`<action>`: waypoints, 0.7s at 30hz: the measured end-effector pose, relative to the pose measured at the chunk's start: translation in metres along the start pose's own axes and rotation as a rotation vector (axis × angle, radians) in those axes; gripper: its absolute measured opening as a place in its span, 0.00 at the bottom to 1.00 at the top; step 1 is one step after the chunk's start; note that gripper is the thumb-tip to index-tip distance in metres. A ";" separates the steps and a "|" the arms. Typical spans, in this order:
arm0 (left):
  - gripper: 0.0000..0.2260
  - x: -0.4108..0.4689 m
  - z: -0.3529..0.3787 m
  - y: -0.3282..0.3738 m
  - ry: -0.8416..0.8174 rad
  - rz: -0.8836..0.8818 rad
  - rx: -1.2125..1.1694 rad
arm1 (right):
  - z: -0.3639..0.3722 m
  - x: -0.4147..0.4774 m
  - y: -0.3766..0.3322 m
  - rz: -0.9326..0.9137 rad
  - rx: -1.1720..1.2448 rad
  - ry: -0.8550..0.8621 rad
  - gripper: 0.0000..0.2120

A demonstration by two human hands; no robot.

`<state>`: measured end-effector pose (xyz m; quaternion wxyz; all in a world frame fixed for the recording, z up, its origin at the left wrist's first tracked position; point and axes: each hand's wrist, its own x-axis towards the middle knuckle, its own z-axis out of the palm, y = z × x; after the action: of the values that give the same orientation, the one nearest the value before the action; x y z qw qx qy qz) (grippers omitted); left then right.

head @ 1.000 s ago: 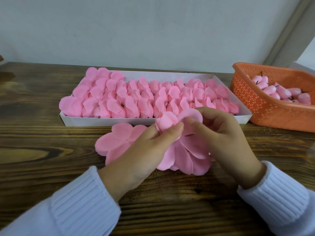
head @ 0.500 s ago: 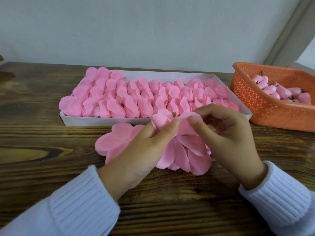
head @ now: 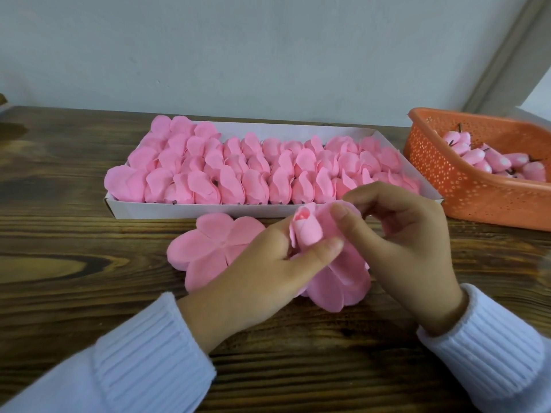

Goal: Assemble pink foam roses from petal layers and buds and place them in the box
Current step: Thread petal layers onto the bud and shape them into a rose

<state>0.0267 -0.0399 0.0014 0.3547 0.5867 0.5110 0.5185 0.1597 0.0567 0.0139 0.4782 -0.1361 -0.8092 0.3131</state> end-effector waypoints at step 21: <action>0.15 0.003 -0.001 -0.007 0.220 -0.090 -0.414 | 0.006 -0.001 0.004 0.021 0.010 -0.157 0.18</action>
<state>0.0239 -0.0356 -0.0041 0.4323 0.4181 0.4551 0.6566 0.1544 0.0569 0.0088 0.4104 -0.1174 -0.8412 0.3318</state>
